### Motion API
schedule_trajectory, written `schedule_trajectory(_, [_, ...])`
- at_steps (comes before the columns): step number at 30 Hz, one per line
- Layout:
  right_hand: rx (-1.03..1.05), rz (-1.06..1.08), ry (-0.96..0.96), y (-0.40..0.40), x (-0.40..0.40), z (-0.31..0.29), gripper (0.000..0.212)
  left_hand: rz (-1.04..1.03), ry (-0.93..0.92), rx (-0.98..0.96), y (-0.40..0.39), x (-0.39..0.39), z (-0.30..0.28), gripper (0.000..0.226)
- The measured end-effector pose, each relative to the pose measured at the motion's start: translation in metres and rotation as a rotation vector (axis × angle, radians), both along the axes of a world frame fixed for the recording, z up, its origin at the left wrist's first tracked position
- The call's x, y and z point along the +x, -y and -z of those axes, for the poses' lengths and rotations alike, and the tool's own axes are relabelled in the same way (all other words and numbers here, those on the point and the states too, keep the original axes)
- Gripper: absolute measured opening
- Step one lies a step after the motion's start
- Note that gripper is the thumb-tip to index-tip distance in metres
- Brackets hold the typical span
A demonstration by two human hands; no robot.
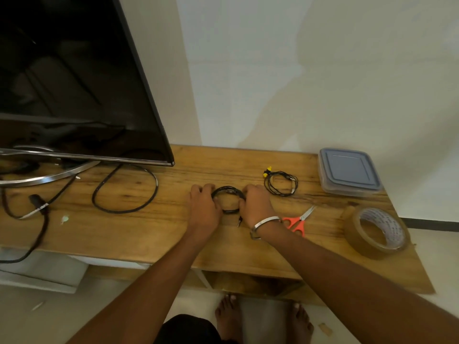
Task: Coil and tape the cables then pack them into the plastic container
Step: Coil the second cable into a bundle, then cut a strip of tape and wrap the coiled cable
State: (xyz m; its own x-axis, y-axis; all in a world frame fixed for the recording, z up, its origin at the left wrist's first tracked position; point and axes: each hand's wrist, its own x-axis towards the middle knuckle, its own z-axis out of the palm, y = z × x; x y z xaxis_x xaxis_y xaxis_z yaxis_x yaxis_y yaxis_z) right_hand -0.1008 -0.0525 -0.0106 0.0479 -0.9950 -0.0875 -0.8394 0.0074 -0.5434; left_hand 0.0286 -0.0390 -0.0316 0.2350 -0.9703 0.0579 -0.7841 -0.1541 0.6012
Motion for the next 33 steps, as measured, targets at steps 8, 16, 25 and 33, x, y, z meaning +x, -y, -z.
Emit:
schedule_trajectory(8, [0.013,-0.008,0.036,0.025,0.018,-0.002,0.021,0.000,0.041,-0.034,0.027,0.019,0.004,0.035])
schedule_trajectory(16, [0.017,-0.104,0.090,0.019,0.000,-0.021,0.029,-0.066,0.167,-0.038,0.030,0.017,0.008,0.035])
schedule_trajectory(25, [-0.147,0.019,0.080,0.032,-0.095,-0.070,0.025,0.145,-0.048,-0.268,0.030,-0.075,-0.042,0.025])
schedule_trajectory(33, [-0.190,0.153,-0.033,0.023,-0.208,-0.078,0.025,0.273,-0.410,-0.073,0.021,-0.174,-0.048,0.021])
